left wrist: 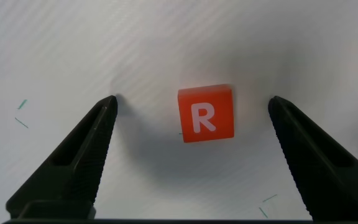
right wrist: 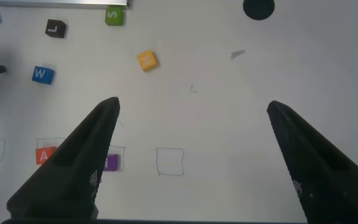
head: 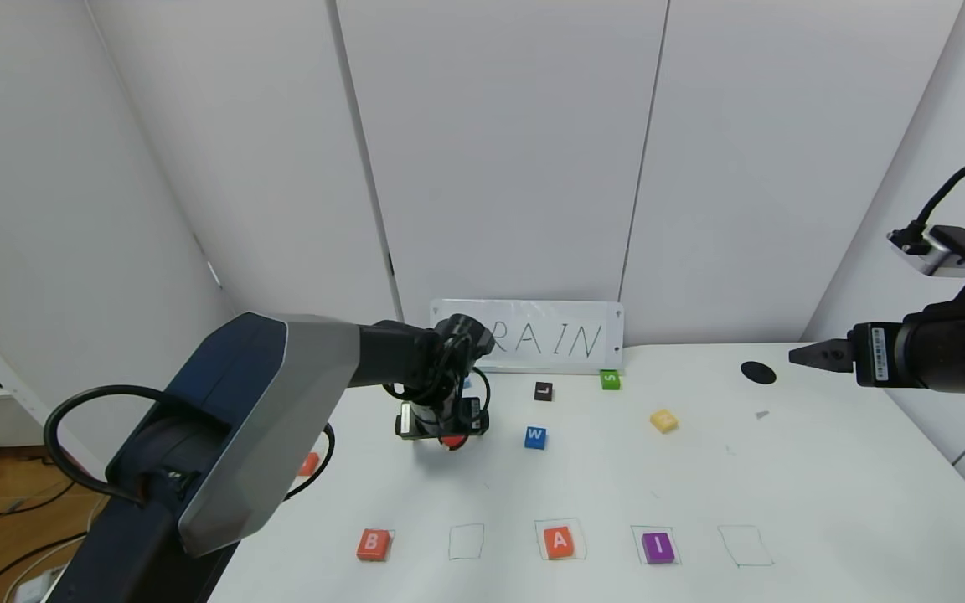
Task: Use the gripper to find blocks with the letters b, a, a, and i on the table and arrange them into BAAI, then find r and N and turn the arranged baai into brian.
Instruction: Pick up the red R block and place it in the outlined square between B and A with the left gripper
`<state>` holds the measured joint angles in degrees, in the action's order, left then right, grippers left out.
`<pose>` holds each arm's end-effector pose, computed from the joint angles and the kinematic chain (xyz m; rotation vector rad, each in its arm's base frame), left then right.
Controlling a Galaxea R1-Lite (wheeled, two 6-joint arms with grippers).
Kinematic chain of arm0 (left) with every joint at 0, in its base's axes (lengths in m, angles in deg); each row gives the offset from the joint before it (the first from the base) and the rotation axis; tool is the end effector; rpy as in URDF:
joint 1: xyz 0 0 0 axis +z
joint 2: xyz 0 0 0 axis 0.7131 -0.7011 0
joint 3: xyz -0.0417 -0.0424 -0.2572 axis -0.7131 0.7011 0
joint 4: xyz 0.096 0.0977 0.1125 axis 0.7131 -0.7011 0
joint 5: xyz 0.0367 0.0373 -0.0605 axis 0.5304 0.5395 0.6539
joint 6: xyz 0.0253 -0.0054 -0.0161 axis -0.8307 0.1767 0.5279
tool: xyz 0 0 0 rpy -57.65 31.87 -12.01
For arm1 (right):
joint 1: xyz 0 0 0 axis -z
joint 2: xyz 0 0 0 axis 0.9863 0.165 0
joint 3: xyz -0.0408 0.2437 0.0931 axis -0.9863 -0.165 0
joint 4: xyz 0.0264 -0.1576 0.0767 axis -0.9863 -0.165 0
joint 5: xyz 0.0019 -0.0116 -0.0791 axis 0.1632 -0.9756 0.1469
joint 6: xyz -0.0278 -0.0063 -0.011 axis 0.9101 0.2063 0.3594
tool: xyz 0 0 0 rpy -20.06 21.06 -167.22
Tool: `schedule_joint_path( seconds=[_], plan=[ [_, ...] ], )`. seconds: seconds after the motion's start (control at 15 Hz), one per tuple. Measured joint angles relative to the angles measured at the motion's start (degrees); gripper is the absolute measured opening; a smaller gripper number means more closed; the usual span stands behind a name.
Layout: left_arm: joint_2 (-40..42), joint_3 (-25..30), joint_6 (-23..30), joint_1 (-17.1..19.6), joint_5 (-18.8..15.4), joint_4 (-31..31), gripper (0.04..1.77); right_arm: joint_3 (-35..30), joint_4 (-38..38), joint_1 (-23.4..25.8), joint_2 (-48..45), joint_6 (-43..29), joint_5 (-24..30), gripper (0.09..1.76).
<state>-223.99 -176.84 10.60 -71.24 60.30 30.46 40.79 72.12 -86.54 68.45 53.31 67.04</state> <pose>0.4013 -0.1851 0.0199 -0.0523 1.0819 0.0982 0.2598 0.0266 0.1911 0.0841 0.6496 0.0311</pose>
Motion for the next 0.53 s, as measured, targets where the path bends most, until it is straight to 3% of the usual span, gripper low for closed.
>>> schedule_joint_path(
  seconds=[0.53],
  plan=[
    [-0.04, 0.09, -0.05, -0.51, -0.02, -0.11, 1.71, 0.02, 0.02, 0.0, 0.02, -0.01, -0.01, 1.71]
  ],
)
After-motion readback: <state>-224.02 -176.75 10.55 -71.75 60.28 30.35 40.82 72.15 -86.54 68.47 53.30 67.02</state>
